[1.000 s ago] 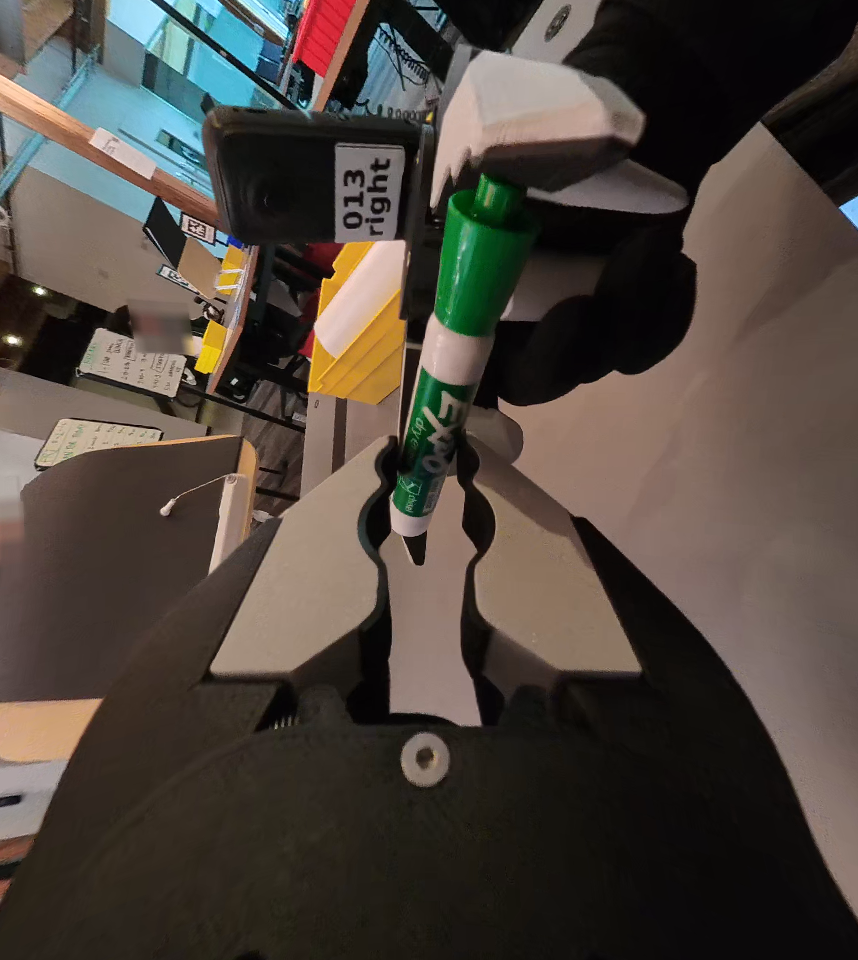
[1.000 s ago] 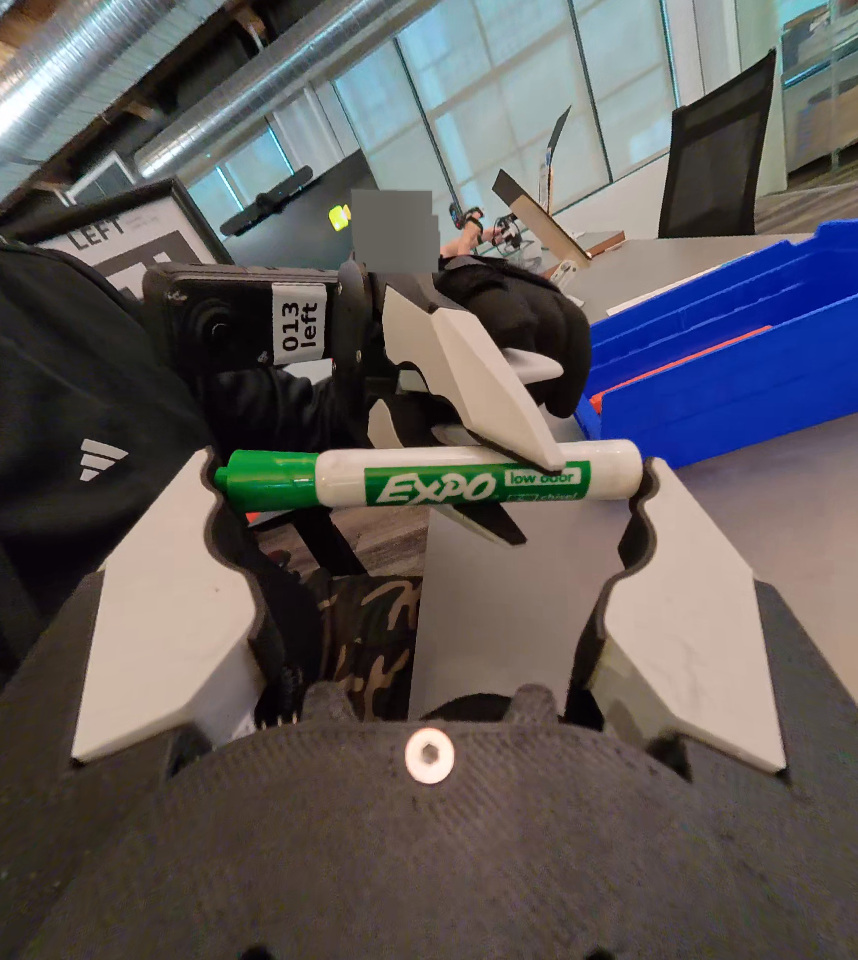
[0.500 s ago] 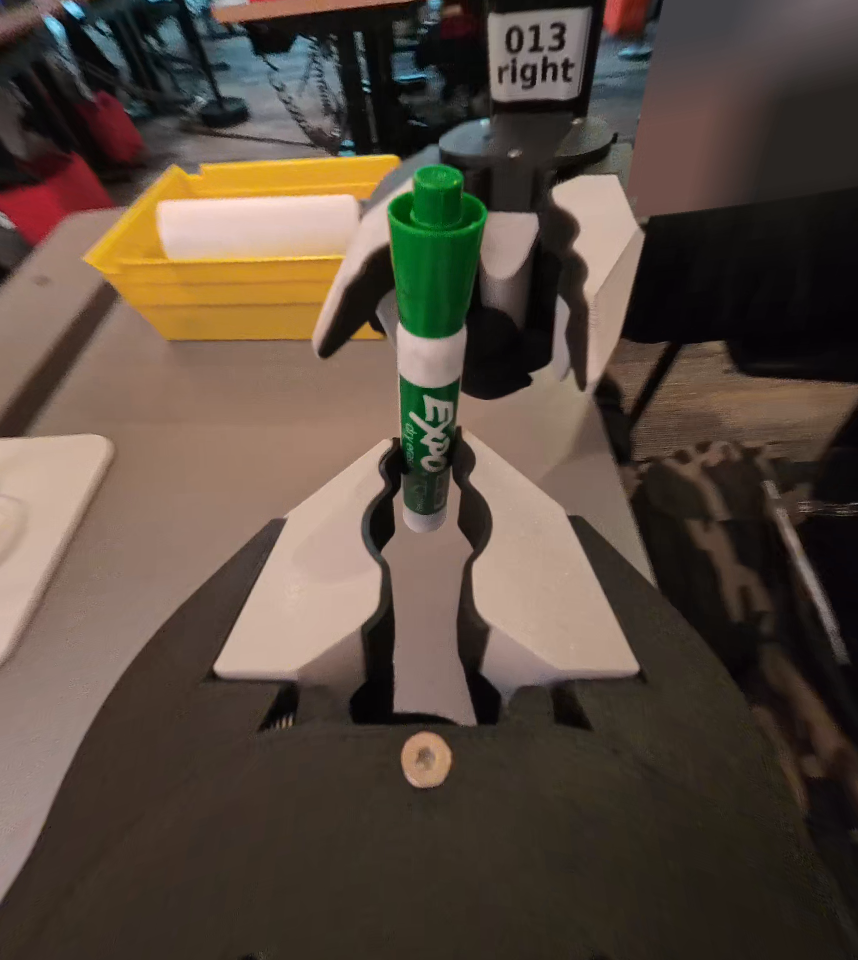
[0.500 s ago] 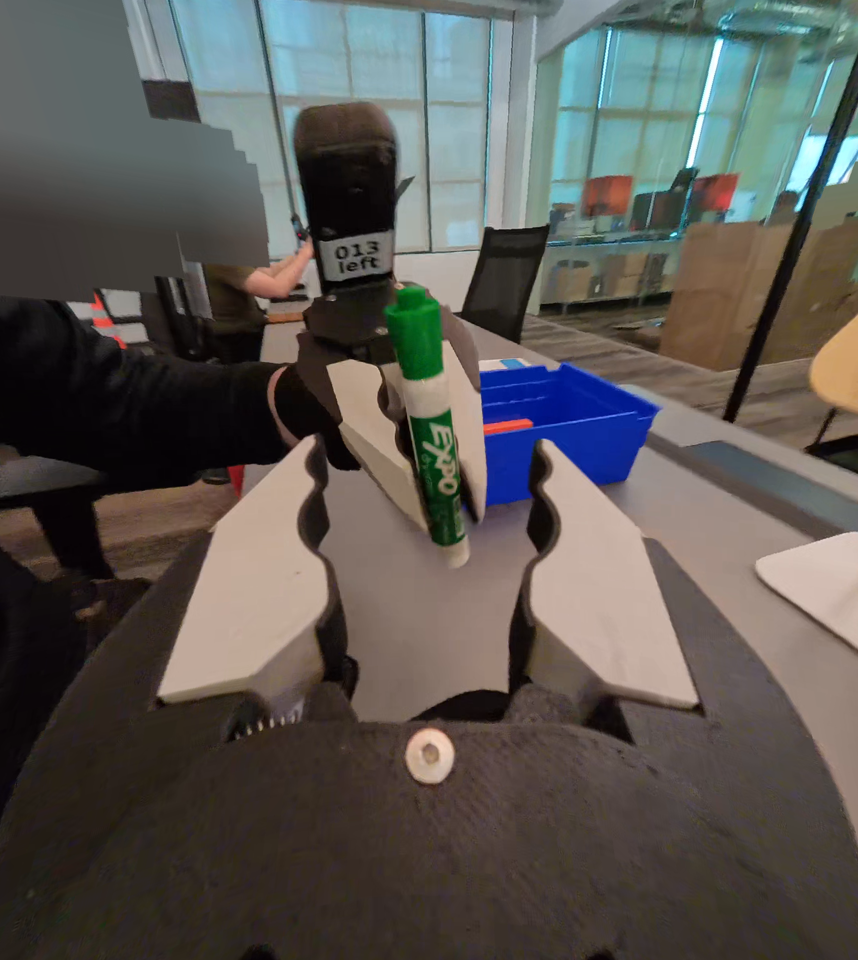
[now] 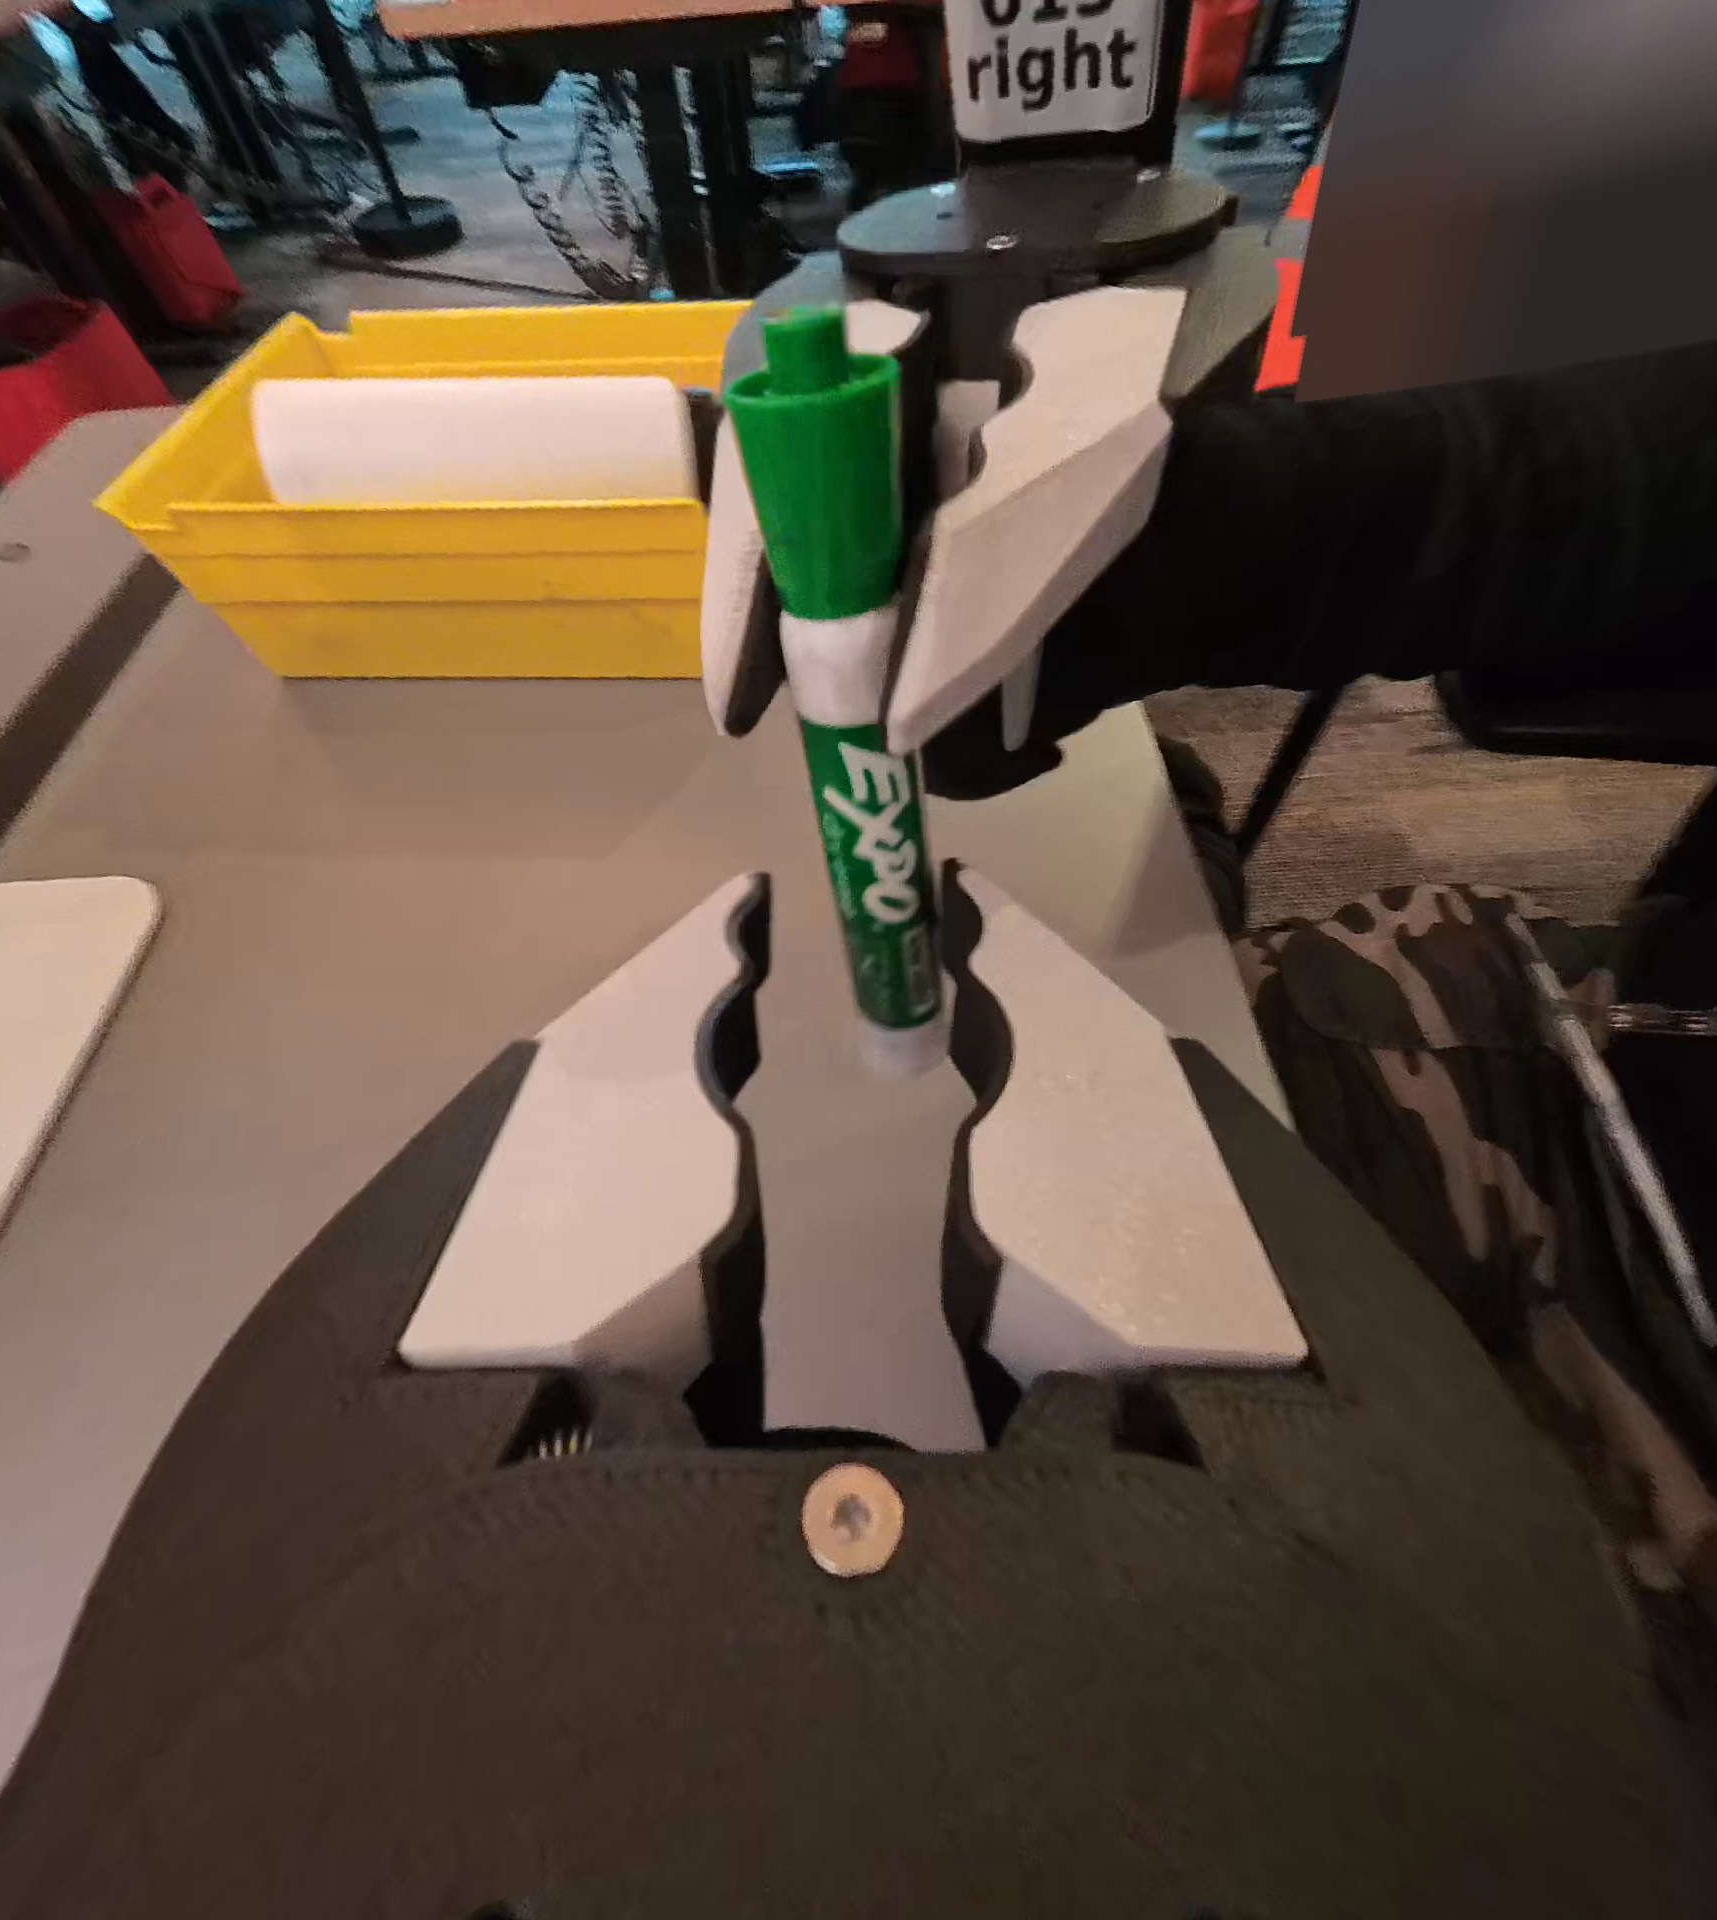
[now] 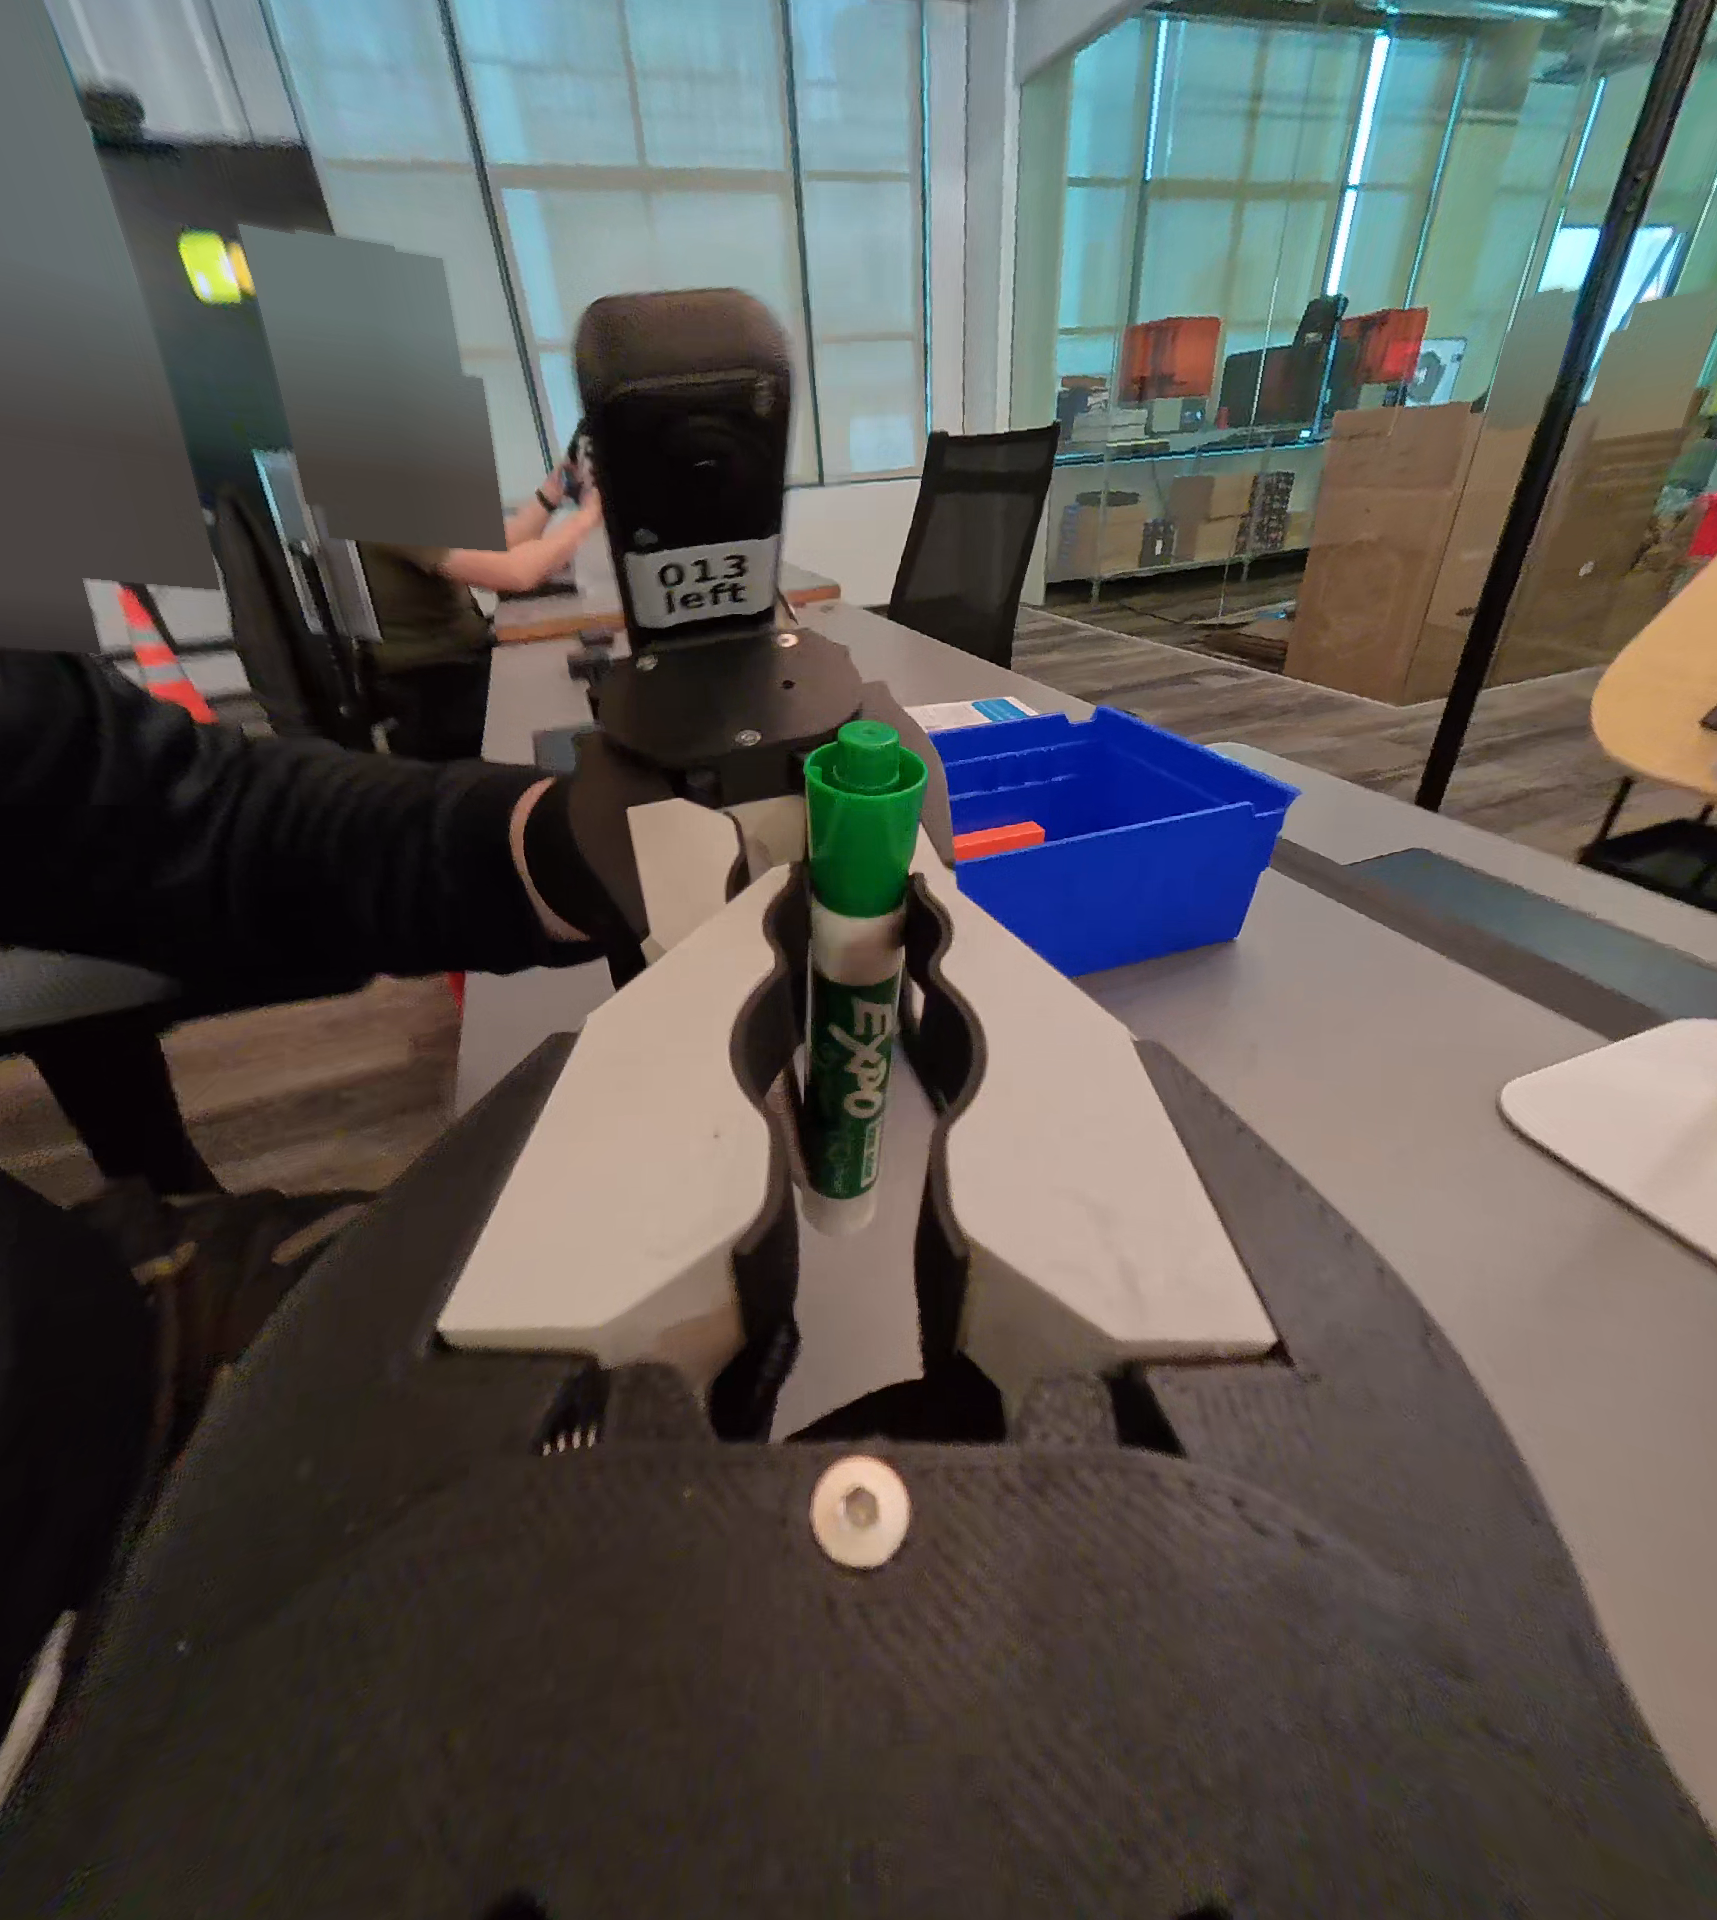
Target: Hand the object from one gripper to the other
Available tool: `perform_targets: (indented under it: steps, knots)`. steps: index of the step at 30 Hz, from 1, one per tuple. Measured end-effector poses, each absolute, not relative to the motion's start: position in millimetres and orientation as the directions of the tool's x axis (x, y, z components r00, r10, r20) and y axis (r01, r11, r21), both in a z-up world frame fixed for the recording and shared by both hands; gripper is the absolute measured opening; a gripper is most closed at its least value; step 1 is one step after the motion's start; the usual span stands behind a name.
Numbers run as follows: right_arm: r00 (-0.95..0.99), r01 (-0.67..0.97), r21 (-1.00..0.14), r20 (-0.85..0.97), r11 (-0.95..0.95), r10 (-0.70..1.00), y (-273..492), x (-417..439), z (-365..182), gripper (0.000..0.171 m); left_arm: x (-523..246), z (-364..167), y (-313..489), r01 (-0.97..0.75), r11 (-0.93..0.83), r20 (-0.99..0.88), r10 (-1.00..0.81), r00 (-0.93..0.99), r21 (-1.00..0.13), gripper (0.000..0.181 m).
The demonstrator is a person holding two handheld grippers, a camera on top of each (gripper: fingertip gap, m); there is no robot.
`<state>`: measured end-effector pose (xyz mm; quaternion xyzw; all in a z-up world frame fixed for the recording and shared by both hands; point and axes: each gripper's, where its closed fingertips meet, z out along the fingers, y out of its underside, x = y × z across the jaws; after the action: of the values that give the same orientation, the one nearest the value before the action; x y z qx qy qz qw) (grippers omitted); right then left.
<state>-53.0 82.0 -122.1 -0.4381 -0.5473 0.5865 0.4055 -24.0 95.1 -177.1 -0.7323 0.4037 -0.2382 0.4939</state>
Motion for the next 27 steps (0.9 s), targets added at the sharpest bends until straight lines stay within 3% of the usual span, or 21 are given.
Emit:
perform_targets:
  steps: [3, 7, 12, 17, 21, 27]
  knots:
    - [-0.301, -0.02, -0.984, -0.162, -0.176, 0.94, 92, -48, -116, 0.017, -38, -171, 104, -0.473, -0.083, -0.252, -0.758, 0.601, -0.877, 0.058]
    - [-0.244, -0.01, -0.994, -0.107, -0.113, 0.964, 102, -45, -120, 0.016, -45, -158, 102, -0.574, 0.001, -0.404, -0.711, 0.576, -0.819, 0.05]
    - [-0.07, 0.1, -0.962, 0.249, 0.256, 0.966, 111, -51, -138, 0.017, -46, -124, 99, -0.344, -0.056, -0.194, -0.737, 0.647, -0.937, 0.045]
    - [0.058, 0.271, -0.753, 0.634, 0.599, 0.771, 118, -58, -149, 0.017, -42, -121, 102, -0.171, -0.223, 0.051, -0.737, 0.674, -0.96, 0.054]
    - [0.126, 0.382, -0.615, 0.774, 0.689, 0.621, 130, -58, -151, 0.017, -39, -143, 107, -0.221, -0.312, 0.06, -0.691, 0.72, -0.924, 0.052]
    - [0.112, 0.478, -0.472, 0.869, 0.741, 0.481, 133, -61, -157, 0.017, -38, -152, 116, -0.212, -0.325, 0.043, -0.627, 0.778, -0.921, 0.036]
